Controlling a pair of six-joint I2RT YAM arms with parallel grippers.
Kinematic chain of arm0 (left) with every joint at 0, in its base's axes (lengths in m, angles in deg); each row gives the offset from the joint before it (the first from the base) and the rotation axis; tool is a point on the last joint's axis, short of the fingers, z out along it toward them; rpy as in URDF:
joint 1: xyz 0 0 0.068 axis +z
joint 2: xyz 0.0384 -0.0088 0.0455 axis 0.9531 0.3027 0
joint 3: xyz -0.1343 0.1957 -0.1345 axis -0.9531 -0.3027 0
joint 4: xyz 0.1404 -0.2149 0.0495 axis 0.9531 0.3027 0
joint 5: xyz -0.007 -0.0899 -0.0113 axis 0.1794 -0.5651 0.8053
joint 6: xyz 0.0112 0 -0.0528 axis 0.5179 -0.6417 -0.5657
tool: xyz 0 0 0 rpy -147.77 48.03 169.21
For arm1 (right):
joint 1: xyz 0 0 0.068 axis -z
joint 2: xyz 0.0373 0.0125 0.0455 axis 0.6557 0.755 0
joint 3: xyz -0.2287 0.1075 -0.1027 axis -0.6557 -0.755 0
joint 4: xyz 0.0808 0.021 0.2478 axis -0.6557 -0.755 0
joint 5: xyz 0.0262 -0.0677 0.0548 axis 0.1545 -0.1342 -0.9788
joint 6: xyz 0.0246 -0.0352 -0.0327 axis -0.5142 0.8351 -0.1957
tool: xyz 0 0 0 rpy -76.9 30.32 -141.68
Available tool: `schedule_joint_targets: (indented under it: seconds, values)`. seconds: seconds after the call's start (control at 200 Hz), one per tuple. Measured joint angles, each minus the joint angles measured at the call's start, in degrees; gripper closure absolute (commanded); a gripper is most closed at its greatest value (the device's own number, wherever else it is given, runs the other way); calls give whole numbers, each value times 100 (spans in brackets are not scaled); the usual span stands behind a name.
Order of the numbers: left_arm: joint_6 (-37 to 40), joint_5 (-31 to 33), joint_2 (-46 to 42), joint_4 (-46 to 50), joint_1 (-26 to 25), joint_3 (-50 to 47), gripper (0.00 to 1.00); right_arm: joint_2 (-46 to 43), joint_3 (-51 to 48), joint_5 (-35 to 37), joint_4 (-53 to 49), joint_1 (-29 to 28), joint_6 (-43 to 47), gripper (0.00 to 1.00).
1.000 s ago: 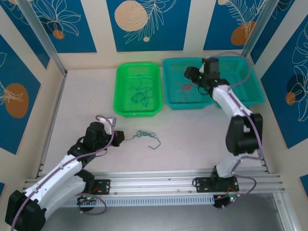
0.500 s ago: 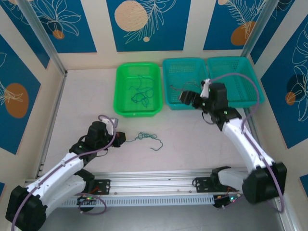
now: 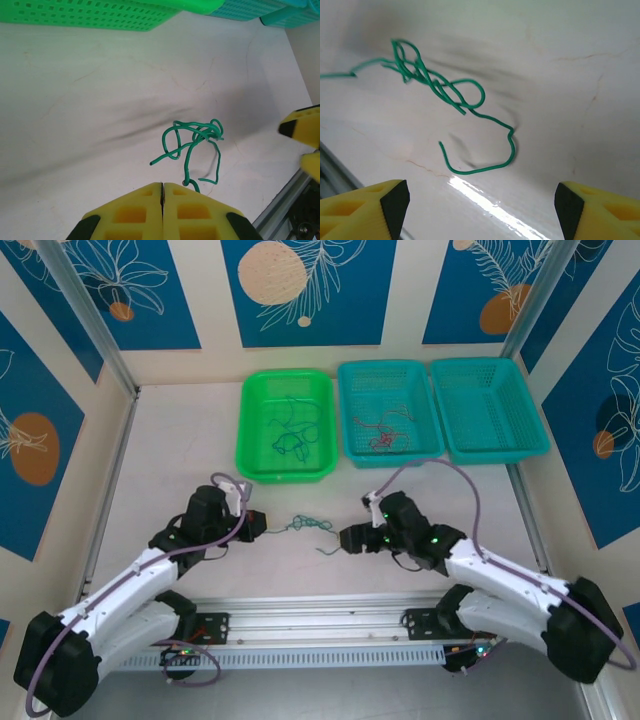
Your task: Untangle the cables
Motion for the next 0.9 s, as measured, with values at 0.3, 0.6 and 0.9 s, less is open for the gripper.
schedule_joint_targets:
  seconds: [0.3, 0.6, 0.9]
  values:
    - [66, 4, 13, 48, -26, 144, 100, 2806, 1161, 1648, 457, -994, 1029, 27]
    - [144, 332, -61, 439, -39, 160, 100, 3606, 1504, 2404, 1207, -1172, 1279, 68]
    - [48, 1128, -533, 855, 26, 160, 100, 2677, 474, 2302, 1523, -1097, 695, 89]
